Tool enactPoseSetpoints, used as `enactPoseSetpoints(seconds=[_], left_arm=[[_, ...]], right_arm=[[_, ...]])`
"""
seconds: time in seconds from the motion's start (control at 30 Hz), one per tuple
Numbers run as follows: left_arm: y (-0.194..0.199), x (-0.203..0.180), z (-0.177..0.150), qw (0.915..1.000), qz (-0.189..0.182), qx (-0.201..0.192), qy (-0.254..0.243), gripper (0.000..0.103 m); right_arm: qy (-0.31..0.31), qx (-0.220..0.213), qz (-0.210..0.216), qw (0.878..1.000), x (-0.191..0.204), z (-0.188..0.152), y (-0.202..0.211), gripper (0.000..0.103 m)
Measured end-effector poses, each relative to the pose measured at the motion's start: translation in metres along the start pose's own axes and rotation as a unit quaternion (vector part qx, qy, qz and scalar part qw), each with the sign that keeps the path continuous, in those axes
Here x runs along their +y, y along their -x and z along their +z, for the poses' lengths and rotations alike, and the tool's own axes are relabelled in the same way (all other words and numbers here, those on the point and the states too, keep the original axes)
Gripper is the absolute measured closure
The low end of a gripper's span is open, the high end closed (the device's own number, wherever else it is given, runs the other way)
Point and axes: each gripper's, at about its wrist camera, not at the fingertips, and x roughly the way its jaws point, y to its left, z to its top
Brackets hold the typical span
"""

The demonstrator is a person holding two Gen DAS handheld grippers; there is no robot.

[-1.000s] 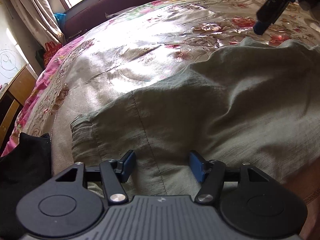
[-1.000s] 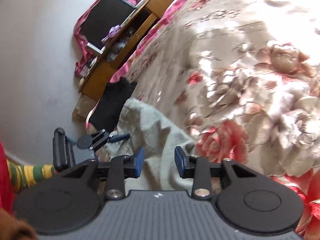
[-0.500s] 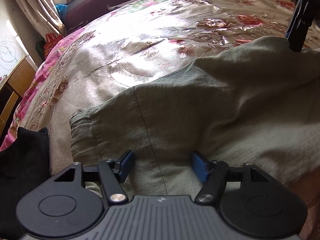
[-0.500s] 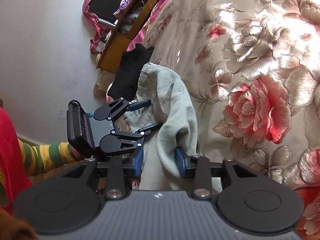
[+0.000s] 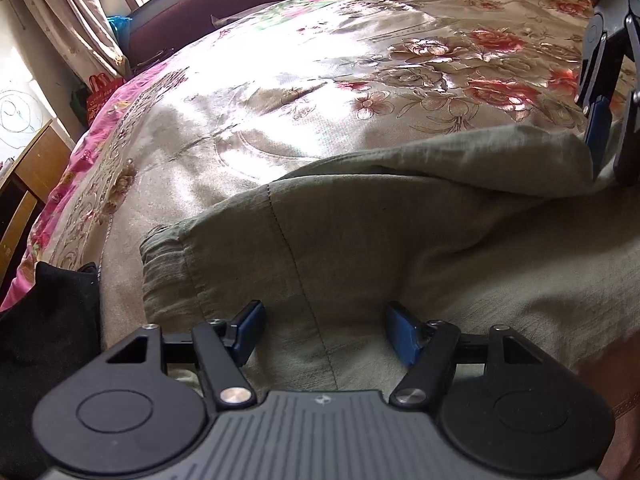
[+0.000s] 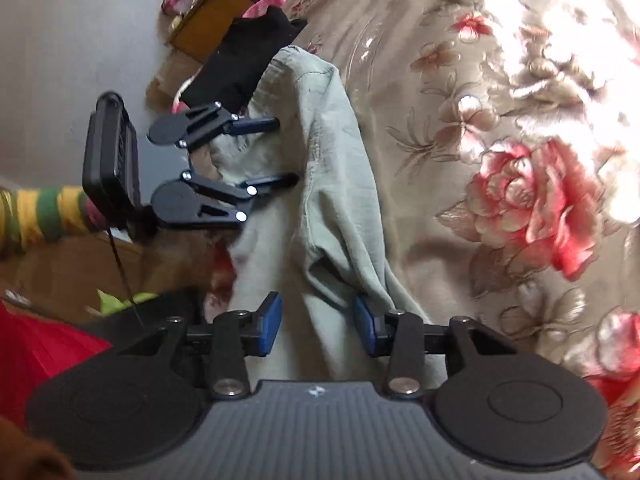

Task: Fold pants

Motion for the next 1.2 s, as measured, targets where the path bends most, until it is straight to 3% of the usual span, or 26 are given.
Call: enactPoseSetpoints(seconds=[0.13, 0.2, 0.27, 0.37, 0.4, 0.5, 0.53, 0.63, 0.73, 0.8, 0.87, 0.93, 1.03, 1.13, 1.2], left_arm=[[-0.001, 0.000, -0.001, 1.0000, 0.001, -0.001, 0.009, 0.021], [0.000, 0.000, 0.000, 1.0000, 0.002, 0.000, 0.008, 0.021], [0.001, -0.001, 0.000, 1.0000, 0.003, -0.001, 0.004, 0.021], [-0.001, 0.000, -0.001, 1.0000, 0.001, -0.005, 0.007, 0.021], [-0.001, 0.001, -0.001, 0.9999, 0.000, -0.005, 0.011, 0.021], [-0.002, 0.002, 0.001, 0.9999, 0.000, -0.005, 0.013, 0.021], [-0.002, 0.002, 0.002, 0.9999, 0.000, -0.005, 0.011, 0.021], [-0.001, 0.002, 0.002, 0.9999, -0.001, -0.006, 0.009, 0.021], [-0.001, 0.002, 0.000, 0.9999, -0.001, -0.010, 0.010, 0.021], [-0.001, 0.002, -0.001, 0.9998, -0.001, -0.014, 0.011, 0.021], [-0.001, 0.002, -0.003, 0.9998, -0.001, -0.018, 0.013, 0.020], [-0.002, 0.002, -0.003, 0.9997, 0.002, -0.021, 0.013, 0.019], [0.001, -0.001, 0.001, 0.9997, 0.010, -0.019, 0.005, 0.019], [0.010, -0.006, 0.012, 0.9990, 0.022, -0.039, -0.002, 0.022], [0.019, -0.012, 0.021, 0.9974, 0.021, -0.068, -0.004, 0.022]], right_arm=[[-0.045, -0.036, 0.035, 0.998, -0.004, 0.004, 0.002, 0.060], [-0.041, -0.055, 0.009, 0.998, 0.002, 0.007, -0.004, 0.060], [-0.048, -0.050, 0.019, 0.997, 0.005, 0.006, -0.008, 0.059], [-0.045, -0.002, -0.025, 0.999, 0.010, -0.001, -0.019, 0.060], [-0.050, -0.008, -0.029, 0.998, 0.012, -0.004, -0.020, 0.059], [-0.116, -0.046, 0.038, 0.991, 0.007, -0.004, -0.023, 0.057], [-0.141, -0.055, 0.069, 0.986, 0.003, -0.003, -0.027, 0.057], [-0.208, -0.141, 0.086, 0.964, -0.013, -0.006, -0.028, 0.057], [-0.274, -0.244, 0.087, 0.926, -0.048, -0.010, -0.005, 0.058], [-0.307, -0.289, 0.087, 0.903, -0.079, -0.013, 0.019, 0.058], [-0.336, -0.331, 0.056, 0.880, -0.106, -0.022, 0.044, 0.058], [-0.346, -0.352, -0.027, 0.869, -0.115, -0.030, 0.070, 0.059], [-0.292, -0.378, -0.117, 0.871, -0.082, -0.042, 0.096, 0.059], [-0.229, -0.353, -0.117, 0.900, -0.028, -0.060, 0.092, 0.059], [-0.218, -0.324, -0.111, 0.914, 0.001, -0.078, 0.072, 0.059]])
